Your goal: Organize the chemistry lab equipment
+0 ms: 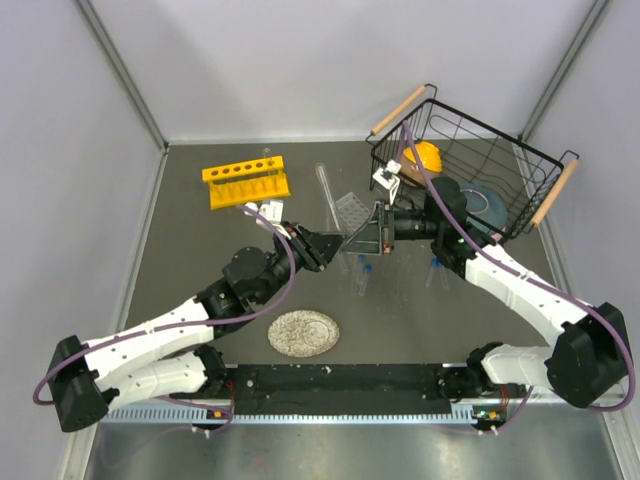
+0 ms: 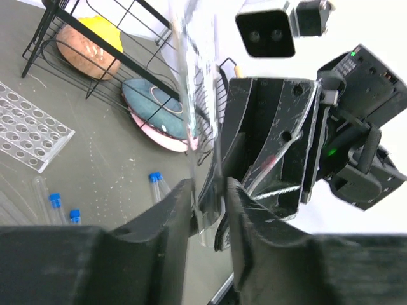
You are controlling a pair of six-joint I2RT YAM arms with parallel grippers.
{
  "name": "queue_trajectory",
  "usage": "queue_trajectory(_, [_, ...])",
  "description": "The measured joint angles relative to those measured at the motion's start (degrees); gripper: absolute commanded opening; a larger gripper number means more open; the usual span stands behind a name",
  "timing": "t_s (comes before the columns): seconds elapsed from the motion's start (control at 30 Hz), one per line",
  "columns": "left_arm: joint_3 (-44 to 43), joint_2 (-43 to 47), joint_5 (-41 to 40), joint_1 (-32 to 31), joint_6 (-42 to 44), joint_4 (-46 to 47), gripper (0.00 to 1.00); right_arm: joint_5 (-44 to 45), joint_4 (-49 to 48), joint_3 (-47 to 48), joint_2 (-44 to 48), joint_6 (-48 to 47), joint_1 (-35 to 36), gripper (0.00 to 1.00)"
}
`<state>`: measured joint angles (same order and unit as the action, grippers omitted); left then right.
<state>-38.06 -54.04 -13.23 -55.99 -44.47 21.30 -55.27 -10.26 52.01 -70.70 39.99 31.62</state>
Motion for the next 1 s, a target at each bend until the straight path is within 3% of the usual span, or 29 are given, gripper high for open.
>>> queue_trajectory(0.17, [-0.6,0.4,0.3,-0.3,0.0,-1.0,0.67,-0.1,0.3,-1.0,0.0,-1.0,0.1,0.11])
queue_trajectory(0.23, [-0.6,1.0,0.3,-0.4,-0.1,-1.8,0.80,0.0,0.7,-1.5,0.0,-1.9,0.1,0.11])
queue_trajectory(0.37, [-0.6,4.0,-0.4,-0.4,1.2,-5.0,0.96,0.1,1.7,-2.6,0.5,-4.5,0.1,0.11])
queue_trajectory(0.53, [-5.1,8.7,-1.2,2.0,2.2,-15.7,0.99,0.1,4.4,-3.6,2.0,-9.6,0.1,0.11])
queue_trajectory(0.67, [-10.3,11.1,3.3,10.4,1.0,-24.3,0.99,-0.8,5.7,-3.7,3.1,-13.0,0.1,0.11])
queue_trajectory(0.83, [-12.1,11.4,18.1,23.8,-2.9,-29.9,0.99,-2.1,6.7,-4.0,4.0,-16.0,0.2,0.11])
queue_trajectory(1.0, [-12.8,8.6,29.5,25.6,-4.7,-30.6,0.97,-2.7,7.3,-4.7,4.1,-17.9,0.9,0.11])
